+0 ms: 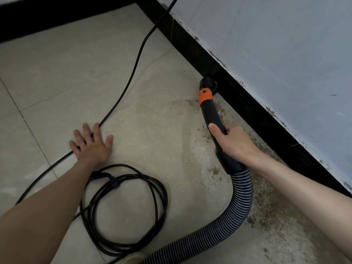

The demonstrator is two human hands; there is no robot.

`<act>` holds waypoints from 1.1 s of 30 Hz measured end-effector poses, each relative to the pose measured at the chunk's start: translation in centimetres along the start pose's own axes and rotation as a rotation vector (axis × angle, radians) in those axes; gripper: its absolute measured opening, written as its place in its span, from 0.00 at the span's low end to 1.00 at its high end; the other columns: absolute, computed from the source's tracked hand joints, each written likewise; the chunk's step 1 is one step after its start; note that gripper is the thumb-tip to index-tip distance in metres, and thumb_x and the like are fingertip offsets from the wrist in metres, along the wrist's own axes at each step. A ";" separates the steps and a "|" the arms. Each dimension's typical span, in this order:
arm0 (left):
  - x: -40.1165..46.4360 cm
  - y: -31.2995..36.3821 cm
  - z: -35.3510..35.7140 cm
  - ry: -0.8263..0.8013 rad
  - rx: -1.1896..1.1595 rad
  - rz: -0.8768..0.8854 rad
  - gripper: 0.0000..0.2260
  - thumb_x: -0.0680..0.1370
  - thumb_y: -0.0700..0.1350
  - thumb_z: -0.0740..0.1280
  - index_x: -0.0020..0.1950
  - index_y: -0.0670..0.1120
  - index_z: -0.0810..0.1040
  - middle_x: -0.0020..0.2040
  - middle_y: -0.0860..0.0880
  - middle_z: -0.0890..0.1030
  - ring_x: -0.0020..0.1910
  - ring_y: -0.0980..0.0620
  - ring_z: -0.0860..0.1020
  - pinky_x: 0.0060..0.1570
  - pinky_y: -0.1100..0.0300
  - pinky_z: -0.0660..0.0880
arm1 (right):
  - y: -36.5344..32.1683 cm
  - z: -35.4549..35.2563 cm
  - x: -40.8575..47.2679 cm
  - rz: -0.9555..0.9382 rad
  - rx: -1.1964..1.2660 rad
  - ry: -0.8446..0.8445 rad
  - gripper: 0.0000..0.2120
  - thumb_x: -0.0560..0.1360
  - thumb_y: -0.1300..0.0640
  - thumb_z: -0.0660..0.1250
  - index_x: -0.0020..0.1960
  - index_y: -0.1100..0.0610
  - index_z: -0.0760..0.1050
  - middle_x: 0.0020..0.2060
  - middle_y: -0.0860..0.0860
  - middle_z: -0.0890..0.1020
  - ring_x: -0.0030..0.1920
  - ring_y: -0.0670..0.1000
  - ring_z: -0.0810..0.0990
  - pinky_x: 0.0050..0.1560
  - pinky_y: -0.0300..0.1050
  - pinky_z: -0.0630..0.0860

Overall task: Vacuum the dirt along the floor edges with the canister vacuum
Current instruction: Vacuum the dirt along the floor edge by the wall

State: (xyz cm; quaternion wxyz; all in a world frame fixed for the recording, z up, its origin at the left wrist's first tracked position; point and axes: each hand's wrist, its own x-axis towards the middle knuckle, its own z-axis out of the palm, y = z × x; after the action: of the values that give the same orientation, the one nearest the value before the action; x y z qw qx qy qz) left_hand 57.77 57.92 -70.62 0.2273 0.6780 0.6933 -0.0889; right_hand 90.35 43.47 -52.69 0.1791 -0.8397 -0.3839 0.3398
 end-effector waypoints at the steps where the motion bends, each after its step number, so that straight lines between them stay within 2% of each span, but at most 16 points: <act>1: 0.0 0.0 0.0 0.003 0.002 0.000 0.32 0.79 0.66 0.43 0.78 0.53 0.39 0.78 0.46 0.37 0.76 0.40 0.35 0.71 0.41 0.34 | 0.1 0.0 0.0 -0.003 0.000 0.005 0.19 0.79 0.38 0.60 0.39 0.52 0.72 0.34 0.54 0.83 0.35 0.54 0.82 0.35 0.45 0.74; 7: -0.1 0.1 -0.2 -0.005 0.006 -0.002 0.32 0.79 0.65 0.43 0.78 0.53 0.39 0.78 0.45 0.37 0.76 0.40 0.35 0.71 0.41 0.34 | -0.3 0.5 -0.4 -0.031 -0.030 0.009 0.18 0.79 0.39 0.59 0.41 0.52 0.72 0.35 0.53 0.81 0.35 0.54 0.82 0.36 0.47 0.75; 9: -0.1 0.2 -0.4 -0.014 0.017 -0.001 0.31 0.80 0.65 0.43 0.78 0.53 0.39 0.78 0.45 0.37 0.76 0.40 0.35 0.71 0.41 0.34 | -0.8 1.0 -1.1 -0.063 -0.113 -0.013 0.18 0.79 0.38 0.58 0.42 0.52 0.71 0.35 0.51 0.80 0.34 0.51 0.80 0.32 0.45 0.74; 12: -0.2 0.3 -1.2 -0.063 0.021 -0.008 0.30 0.81 0.63 0.45 0.78 0.53 0.39 0.78 0.45 0.37 0.76 0.40 0.36 0.72 0.41 0.36 | -1.8 2.1 -2.6 -0.155 -0.273 -0.089 0.18 0.79 0.37 0.56 0.48 0.51 0.70 0.35 0.48 0.78 0.33 0.48 0.78 0.28 0.42 0.69; 14: -0.6 0.7 -2.3 -0.089 0.002 -0.028 0.29 0.82 0.60 0.47 0.78 0.53 0.39 0.78 0.45 0.37 0.77 0.41 0.37 0.72 0.41 0.37 | -2.7 2.7 -3.5 -0.231 -0.344 -0.135 0.19 0.79 0.35 0.55 0.52 0.50 0.70 0.35 0.49 0.77 0.34 0.50 0.78 0.31 0.44 0.70; 16: -1.4 1.6 -3.6 -0.035 -0.051 -0.038 0.28 0.83 0.57 0.49 0.79 0.51 0.41 0.79 0.43 0.39 0.77 0.41 0.39 0.72 0.42 0.38 | -3.5 3.0 -4.3 -0.304 -0.392 -0.157 0.21 0.79 0.34 0.54 0.54 0.51 0.70 0.36 0.49 0.77 0.36 0.52 0.78 0.33 0.46 0.70; 18: -3.2 3.2 -4.9 0.067 -0.199 -0.028 0.26 0.84 0.52 0.51 0.79 0.45 0.50 0.79 0.40 0.48 0.77 0.40 0.46 0.73 0.44 0.45 | -4.1 3.1 -4.8 -0.359 -0.397 -0.183 0.21 0.78 0.34 0.53 0.53 0.50 0.70 0.35 0.49 0.76 0.35 0.51 0.77 0.31 0.45 0.68; 20: -5.7 5.2 -6.1 0.075 -0.548 -0.045 0.22 0.84 0.50 0.51 0.74 0.38 0.63 0.72 0.37 0.66 0.71 0.39 0.64 0.69 0.49 0.60 | -4.4 3.3 -5.2 -0.386 -0.391 -0.225 0.20 0.78 0.34 0.54 0.52 0.50 0.69 0.34 0.48 0.75 0.33 0.50 0.75 0.29 0.44 0.64; 21: -7.3 6.5 -6.7 0.001 -0.784 -0.085 0.22 0.84 0.51 0.50 0.70 0.37 0.68 0.67 0.37 0.73 0.64 0.40 0.72 0.63 0.51 0.67 | -4.4 3.4 -5.3 -0.391 -0.398 -0.253 0.20 0.79 0.34 0.54 0.52 0.51 0.70 0.34 0.48 0.75 0.33 0.50 0.75 0.28 0.44 0.63; 23: -10.5 8.8 -7.6 -0.217 -1.164 -0.140 0.23 0.84 0.54 0.47 0.65 0.40 0.71 0.57 0.40 0.80 0.52 0.45 0.79 0.50 0.54 0.75 | -3.9 3.7 -5.8 -0.386 -0.415 -0.315 0.21 0.79 0.34 0.54 0.52 0.51 0.71 0.34 0.48 0.75 0.34 0.50 0.75 0.29 0.44 0.64; 25: -12.8 10.8 -7.9 -0.346 -1.355 -0.156 0.24 0.83 0.58 0.47 0.59 0.41 0.73 0.51 0.42 0.81 0.47 0.47 0.81 0.43 0.56 0.76 | -3.1 3.9 -6.1 -0.378 -0.415 -0.356 0.21 0.79 0.34 0.55 0.52 0.51 0.71 0.34 0.47 0.75 0.33 0.48 0.74 0.29 0.44 0.64; 27: -14.0 12.6 -7.9 -0.397 -1.477 -0.209 0.22 0.82 0.59 0.51 0.56 0.42 0.73 0.48 0.43 0.79 0.46 0.47 0.80 0.40 0.55 0.77 | -2.4 3.9 -6.3 -0.382 -0.411 -0.365 0.20 0.79 0.34 0.55 0.50 0.51 0.71 0.33 0.47 0.74 0.32 0.48 0.73 0.29 0.44 0.63; 30: -14.9 14.9 -7.8 -0.371 -1.589 -0.345 0.20 0.82 0.57 0.55 0.56 0.39 0.69 0.44 0.43 0.75 0.39 0.45 0.78 0.33 0.53 0.76 | -2.1 3.8 -6.1 -0.398 -0.409 -0.372 0.19 0.78 0.34 0.55 0.46 0.50 0.69 0.33 0.47 0.73 0.35 0.52 0.74 0.29 0.44 0.63; 33: -15.0 15.8 -7.5 -0.269 -1.636 -0.409 0.20 0.83 0.55 0.55 0.60 0.38 0.64 0.40 0.43 0.73 0.32 0.46 0.76 0.29 0.54 0.76 | -2.2 3.9 -5.7 -0.419 -0.380 -0.404 0.19 0.78 0.33 0.55 0.43 0.48 0.67 0.35 0.48 0.74 0.39 0.55 0.76 0.31 0.45 0.65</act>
State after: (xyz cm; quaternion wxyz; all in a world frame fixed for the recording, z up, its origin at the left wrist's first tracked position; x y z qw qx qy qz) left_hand 71.50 48.66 -54.54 0.7055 0.1457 0.6150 0.3207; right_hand 83.69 40.69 -51.71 0.0056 -0.6767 -0.6322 0.3774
